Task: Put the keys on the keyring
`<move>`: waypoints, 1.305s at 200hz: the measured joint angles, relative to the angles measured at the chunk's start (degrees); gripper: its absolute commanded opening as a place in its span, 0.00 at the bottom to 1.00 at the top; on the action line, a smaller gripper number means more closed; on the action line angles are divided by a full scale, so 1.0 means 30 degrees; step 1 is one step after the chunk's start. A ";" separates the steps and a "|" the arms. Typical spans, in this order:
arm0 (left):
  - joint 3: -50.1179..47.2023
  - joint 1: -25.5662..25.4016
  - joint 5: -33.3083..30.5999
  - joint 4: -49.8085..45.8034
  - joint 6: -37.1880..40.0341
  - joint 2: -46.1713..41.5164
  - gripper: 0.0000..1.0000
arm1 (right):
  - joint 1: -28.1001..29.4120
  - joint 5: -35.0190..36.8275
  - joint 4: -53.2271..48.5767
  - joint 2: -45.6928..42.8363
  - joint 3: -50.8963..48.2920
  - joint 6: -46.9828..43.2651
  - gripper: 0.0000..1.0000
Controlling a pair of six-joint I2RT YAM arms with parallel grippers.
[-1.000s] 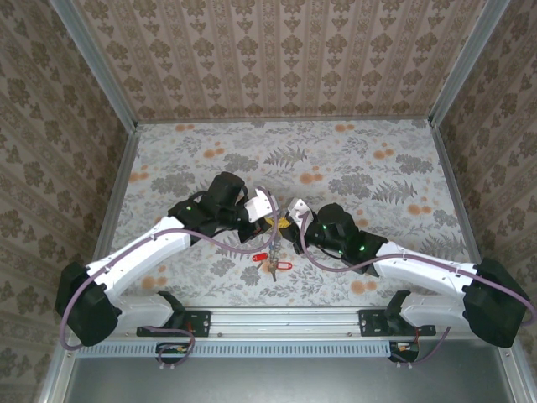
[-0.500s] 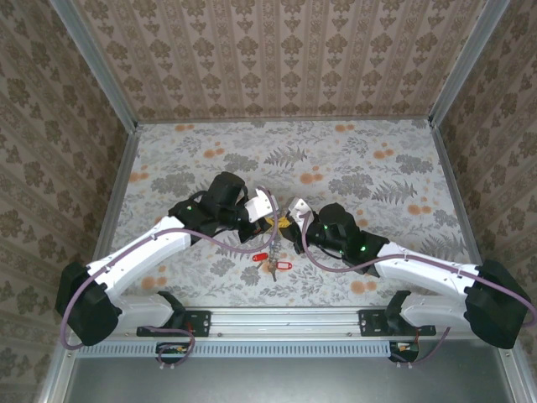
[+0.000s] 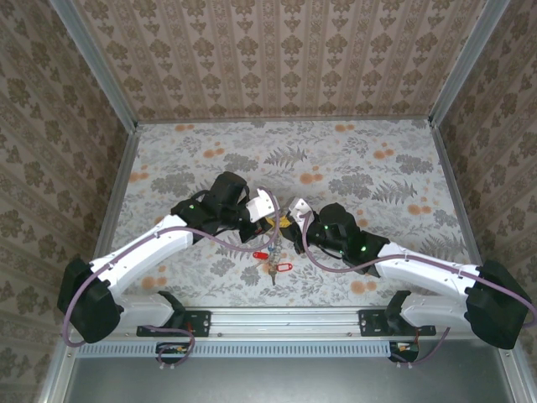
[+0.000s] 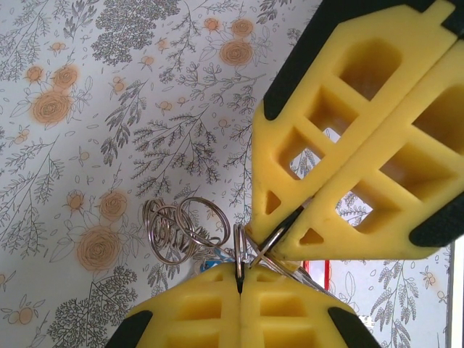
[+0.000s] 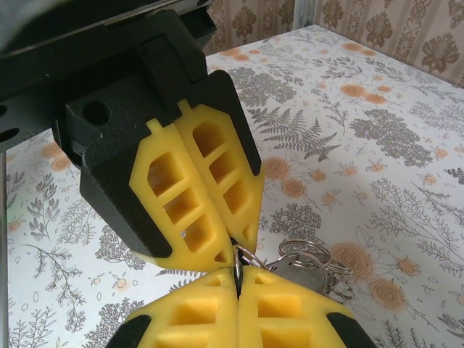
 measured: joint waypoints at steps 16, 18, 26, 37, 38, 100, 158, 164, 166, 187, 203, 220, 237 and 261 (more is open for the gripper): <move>0.0000 0.0000 0.0000 0.0007 0.0007 -0.0007 0.00 | 0.0000 0.0226 -0.0022 0.0000 0.0000 0.0073 0.00; 0.0000 0.0000 0.0000 0.0007 0.0007 -0.0007 0.00 | 0.0000 0.0270 -0.0029 0.0000 0.0000 0.0087 0.00; 0.0000 0.0000 0.0000 0.0015 0.0015 -0.0036 0.00 | 0.0000 0.0386 -0.0073 0.0000 0.0000 0.0153 0.00; 0.0000 0.0000 0.0007 0.0029 0.0087 -0.0117 0.00 | 0.0000 0.0597 -0.0146 0.0000 0.0000 0.0211 0.00; 0.0000 0.0000 0.0007 0.0036 0.0102 -0.0131 0.00 | 0.0000 0.0619 -0.0168 0.0000 0.0000 0.0226 0.00; -0.0925 -0.0015 0.0066 0.1100 0.1122 -0.1661 0.00 | -0.0175 0.0685 -0.0729 0.0000 0.0372 0.1180 0.00; -0.1268 -0.0022 0.0452 0.1909 0.1304 -0.1880 0.00 | -0.0801 -0.0066 -0.0809 -0.0364 0.0146 0.1858 0.25; -0.1333 -0.0022 0.0546 0.2062 0.1304 -0.1967 0.00 | -0.0911 -0.0160 -0.0831 -0.0510 0.0029 0.1821 0.25; -0.1362 -0.0022 0.0597 0.2098 0.1304 -0.2004 0.00 | -0.0954 -0.0204 -0.0852 -0.0576 -0.0022 0.1843 0.26; -0.1566 -0.0022 0.0976 0.2477 0.1319 -0.2331 0.00 | -0.1348 -0.0532 -0.1268 -0.1260 -0.0262 0.1676 0.26; -0.1574 -0.0015 0.1297 0.2557 0.1377 -0.2441 0.00 | -0.1705 -0.0692 -0.1865 -0.1931 -0.0270 0.1443 0.28; -0.1574 0.0000 0.1756 0.2557 0.1450 -0.2463 0.00 | -0.2055 -0.0852 -0.2543 -0.2594 -0.0270 0.0889 0.30; -0.1574 0.0000 0.2244 0.2557 0.1552 -0.2463 0.00 | -0.2259 -0.1158 -0.3468 -0.2980 -0.0204 -0.0036 0.32; -0.1566 0.0036 0.2929 0.2550 0.1603 -0.2463 0.00 | -0.2346 -0.2710 -0.5209 -0.3184 0.0503 -0.2302 0.33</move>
